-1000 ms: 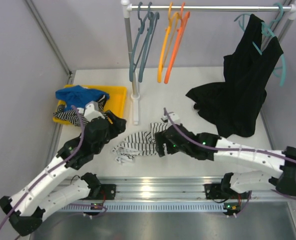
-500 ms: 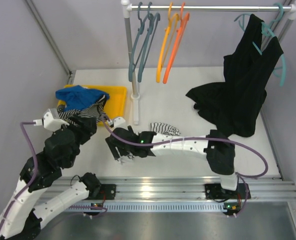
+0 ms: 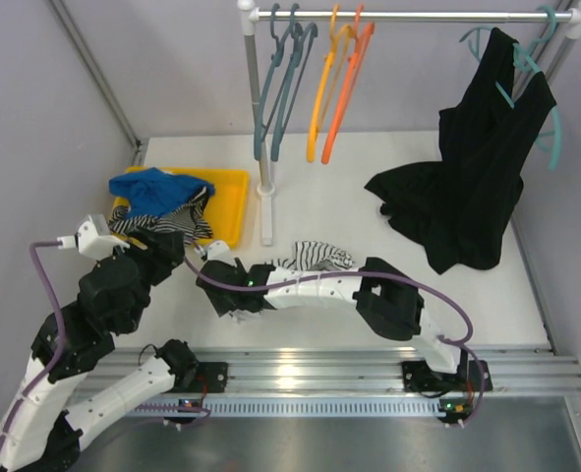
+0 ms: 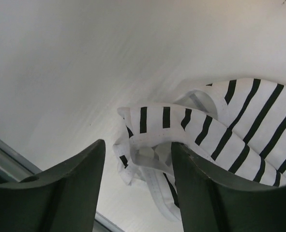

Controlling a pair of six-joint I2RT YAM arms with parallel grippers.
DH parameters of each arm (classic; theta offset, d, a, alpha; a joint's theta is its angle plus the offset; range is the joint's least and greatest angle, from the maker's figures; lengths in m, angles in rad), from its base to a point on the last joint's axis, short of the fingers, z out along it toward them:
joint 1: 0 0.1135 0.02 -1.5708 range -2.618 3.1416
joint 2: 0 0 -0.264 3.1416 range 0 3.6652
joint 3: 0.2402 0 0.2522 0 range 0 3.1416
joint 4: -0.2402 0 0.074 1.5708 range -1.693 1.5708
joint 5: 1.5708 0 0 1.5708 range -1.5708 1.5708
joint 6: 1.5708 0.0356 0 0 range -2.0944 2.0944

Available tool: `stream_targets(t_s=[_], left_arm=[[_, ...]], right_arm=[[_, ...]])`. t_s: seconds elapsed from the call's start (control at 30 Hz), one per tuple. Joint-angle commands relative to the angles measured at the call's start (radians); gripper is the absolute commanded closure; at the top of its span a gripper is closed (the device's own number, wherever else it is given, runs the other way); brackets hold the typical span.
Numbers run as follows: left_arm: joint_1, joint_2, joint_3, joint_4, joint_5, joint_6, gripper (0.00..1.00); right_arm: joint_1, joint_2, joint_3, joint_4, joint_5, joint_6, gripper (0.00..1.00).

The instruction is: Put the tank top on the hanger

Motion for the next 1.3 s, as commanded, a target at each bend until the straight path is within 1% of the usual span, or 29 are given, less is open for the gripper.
stream_targets(t_s=[0.0,0.03,0.1,0.13,0.2,0.23,0.27,0.3,0.33,0.4,0.5,0.57,0.7,0.8,0.87,1.0,1.1,1.2,1.27], left_arm=[[0.002,0.004,0.008,-0.001,0.0,0.023,0.35],[0.0,0.004,0.005,-0.001,0.003,0.023,0.35],[0.002,0.003,-0.001,0.004,0.006,0.021,0.35],[0.002,0.003,-0.007,0.005,0.008,0.021,0.35],[0.002,0.001,-0.013,0.01,0.009,0.021,0.35],[0.002,0.001,-0.024,0.01,0.012,0.02,0.35],[0.0,0.001,-0.029,0.013,0.017,0.02,0.35],[0.002,0.004,-0.045,0.019,0.02,0.017,0.36],[0.002,0.003,-0.055,0.025,0.032,0.015,0.36],[0.002,0.003,-0.091,0.033,0.048,0.005,0.36],[0.0,0.001,-0.151,0.068,0.086,-0.012,0.36],[0.002,0.004,-0.183,0.1,0.123,-0.025,0.36],[0.002,0.02,-0.281,0.151,0.189,-0.042,0.36],[0.002,0.05,-0.358,0.204,0.255,-0.051,0.37],[0.0,0.084,-0.398,0.252,0.299,-0.055,0.39],[0.0,0.162,-0.481,0.292,0.386,-0.081,0.41],[0.002,0.211,-0.533,0.344,0.411,-0.081,0.43],[0.002,0.257,-0.579,0.393,0.469,-0.072,0.45],[0.0,0.297,-0.611,0.454,0.541,-0.06,0.46]], right_arm=[[0.009,0.039,0.075,0.002,0.056,-0.019,0.44],[0.008,0.043,0.08,-0.004,0.057,-0.021,0.52],[0.002,0.048,0.08,-0.012,0.068,-0.018,0.63],[-0.001,0.039,0.075,-0.013,0.074,-0.014,0.77],[-0.003,0.015,0.037,-0.015,0.109,-0.013,0.88],[-0.003,-0.024,0.019,-0.01,0.122,-0.008,0.97],[-0.003,-0.05,-0.024,-0.006,0.132,-0.005,1.0],[-0.001,-0.074,-0.049,-0.001,0.155,-0.002,1.0],[-0.001,-0.137,-0.073,0.003,0.168,0.007,1.0],[-0.004,-0.208,-0.157,0.023,0.204,0.018,1.0],[-0.004,-0.381,-0.265,0.028,0.249,0.053,1.0],[-0.004,-0.447,-0.347,0.025,0.27,0.082,1.0],[-0.006,-0.632,-0.47,0.0,0.341,0.134,1.0],[-0.017,-0.737,-0.538,-0.046,0.379,0.185,1.0],[-0.029,-0.786,-0.584,-0.075,0.396,0.199,1.0],[-0.075,-0.909,-0.656,-0.112,0.409,0.216,1.0],[-0.109,-0.967,-0.708,-0.121,0.396,0.214,1.0],[-0.132,-1.002,-0.75,-0.124,0.384,0.211,1.0],[-0.142,-1.015,-0.777,-0.121,0.375,0.213,1.0]])
